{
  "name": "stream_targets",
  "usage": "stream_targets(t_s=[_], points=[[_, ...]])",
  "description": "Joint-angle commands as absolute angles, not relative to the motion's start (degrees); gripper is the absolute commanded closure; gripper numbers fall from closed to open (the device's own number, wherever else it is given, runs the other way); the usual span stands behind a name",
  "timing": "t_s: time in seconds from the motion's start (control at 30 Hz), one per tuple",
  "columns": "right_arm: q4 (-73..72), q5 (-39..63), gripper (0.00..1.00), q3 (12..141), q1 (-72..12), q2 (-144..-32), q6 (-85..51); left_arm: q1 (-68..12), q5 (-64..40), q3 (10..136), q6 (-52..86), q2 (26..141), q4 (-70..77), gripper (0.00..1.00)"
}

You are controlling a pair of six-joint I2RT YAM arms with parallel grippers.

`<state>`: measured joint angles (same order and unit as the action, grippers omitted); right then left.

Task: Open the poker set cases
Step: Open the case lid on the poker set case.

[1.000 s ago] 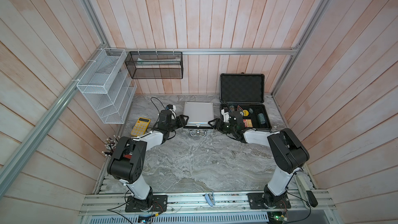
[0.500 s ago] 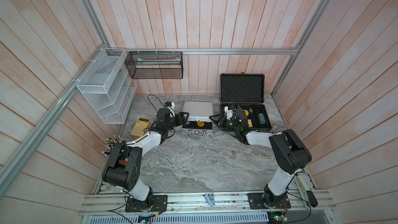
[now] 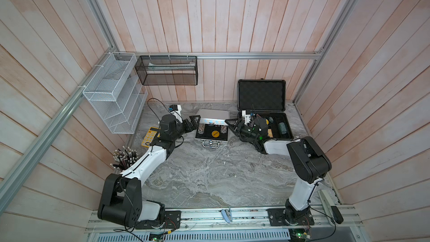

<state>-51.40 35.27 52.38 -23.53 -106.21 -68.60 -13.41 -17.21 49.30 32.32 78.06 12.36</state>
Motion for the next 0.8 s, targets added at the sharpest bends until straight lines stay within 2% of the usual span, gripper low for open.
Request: stream_targets(t_s=[0.0, 0.27, 0.47, 0.77], points=[[-53.9, 35.9, 0.35, 56.6, -21.7, -107.3, -68.3, -13.3, -16.3, 46.9, 29.0, 76.0, 10.5, 0.00], [-51.3, 36.8, 0.35, 63.6, -20.0, -110.6, -66.8, -13.4, -16.0, 43.1, 27.8, 76.0, 11.2, 0.00], [-50.0, 35.3, 0.35, 70.0, -19.5, -114.3, -67.1, -13.4, -15.3, 42.7, 26.5, 80.2, 11.5, 0.00], [-51.9, 33.1, 0.35, 76.9, -18.7, -120.5, -70.0, -13.4, -18.5, 43.9, 28.7, 88.3, 14.8, 0.08]])
